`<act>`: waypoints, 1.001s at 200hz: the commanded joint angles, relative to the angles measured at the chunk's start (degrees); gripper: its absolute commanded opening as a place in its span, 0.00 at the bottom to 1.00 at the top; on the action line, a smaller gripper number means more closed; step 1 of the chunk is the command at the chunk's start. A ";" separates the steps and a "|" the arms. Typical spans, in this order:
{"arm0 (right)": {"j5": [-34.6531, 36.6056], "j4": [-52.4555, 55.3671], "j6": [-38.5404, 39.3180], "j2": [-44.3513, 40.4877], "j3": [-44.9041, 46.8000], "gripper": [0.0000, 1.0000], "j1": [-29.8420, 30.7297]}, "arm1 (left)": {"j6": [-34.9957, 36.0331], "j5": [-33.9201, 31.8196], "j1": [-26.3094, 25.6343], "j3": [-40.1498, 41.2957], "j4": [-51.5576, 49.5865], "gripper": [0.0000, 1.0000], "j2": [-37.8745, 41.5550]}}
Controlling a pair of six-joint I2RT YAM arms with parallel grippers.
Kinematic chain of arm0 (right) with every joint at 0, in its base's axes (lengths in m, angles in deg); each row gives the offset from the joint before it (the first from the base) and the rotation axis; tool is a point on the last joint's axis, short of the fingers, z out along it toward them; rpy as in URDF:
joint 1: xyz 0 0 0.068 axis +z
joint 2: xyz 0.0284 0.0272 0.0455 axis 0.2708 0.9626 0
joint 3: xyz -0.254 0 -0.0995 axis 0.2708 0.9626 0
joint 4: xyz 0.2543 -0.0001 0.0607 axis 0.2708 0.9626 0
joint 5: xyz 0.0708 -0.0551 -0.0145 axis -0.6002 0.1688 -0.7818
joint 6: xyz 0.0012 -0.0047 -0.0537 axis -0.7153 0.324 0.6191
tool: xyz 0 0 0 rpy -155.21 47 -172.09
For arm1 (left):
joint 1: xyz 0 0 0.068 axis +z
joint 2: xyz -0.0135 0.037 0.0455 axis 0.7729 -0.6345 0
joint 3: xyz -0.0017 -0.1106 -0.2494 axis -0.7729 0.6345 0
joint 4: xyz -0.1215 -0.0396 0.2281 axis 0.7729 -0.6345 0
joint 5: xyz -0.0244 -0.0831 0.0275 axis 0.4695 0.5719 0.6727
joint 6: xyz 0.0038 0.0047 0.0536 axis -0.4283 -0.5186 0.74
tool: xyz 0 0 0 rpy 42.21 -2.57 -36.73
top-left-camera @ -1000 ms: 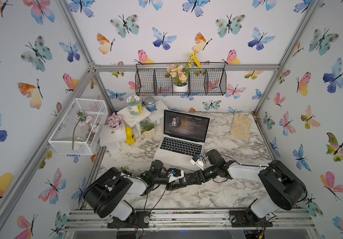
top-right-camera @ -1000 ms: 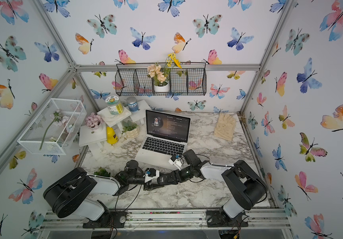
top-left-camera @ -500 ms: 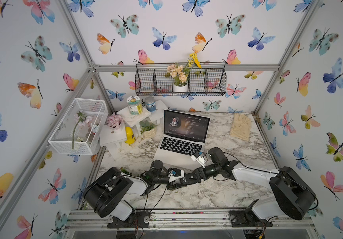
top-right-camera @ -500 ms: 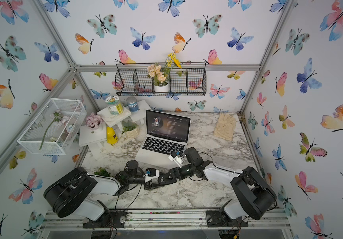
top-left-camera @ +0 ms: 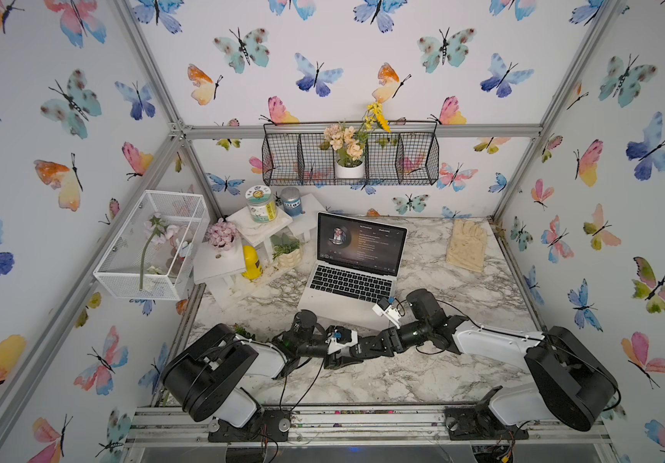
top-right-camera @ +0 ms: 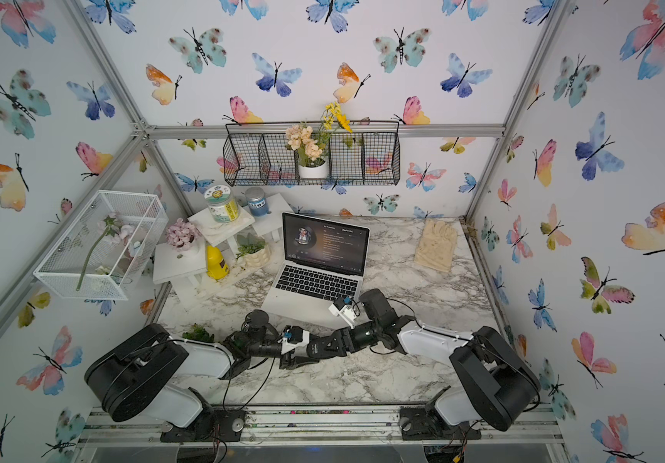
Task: Remove the wireless mouse receiver from the laptop
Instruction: Close the lid on the mouse.
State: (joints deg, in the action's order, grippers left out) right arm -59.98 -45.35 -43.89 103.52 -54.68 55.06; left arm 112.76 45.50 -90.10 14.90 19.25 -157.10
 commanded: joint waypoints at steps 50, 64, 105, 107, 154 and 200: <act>-4.38 -0.93 0.71 -0.10 -0.51 0.53 0.21 | -0.09 -0.07 0.04 -1.11 -0.06 0.00 -0.42; -4.21 0.40 1.80 0.22 -0.82 0.53 0.24 | -0.09 -0.08 0.03 -1.11 -0.10 0.00 -0.38; -4.90 3.14 4.38 0.96 -1.08 0.53 0.24 | -0.02 -0.08 0.04 -1.19 -0.25 0.00 -0.09; -4.97 3.39 4.61 1.03 -1.12 0.53 0.21 | -0.01 -0.05 0.01 -1.19 -0.25 0.00 -0.08; -3.51 10.70 9.01 3.25 -3.78 0.50 0.21 | 0.09 -0.47 0.02 -1.17 -0.84 0.00 0.93; -3.51 8.01 7.38 5.84 -3.86 0.37 0.20 | -0.53 0.19 -0.23 -1.46 -0.84 0.00 1.77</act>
State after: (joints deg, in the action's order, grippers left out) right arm -61.44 -37.29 -37.73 108.00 -57.98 54.58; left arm 113.95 46.24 -90.23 14.63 18.03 -156.94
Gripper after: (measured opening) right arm 0.393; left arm 0.588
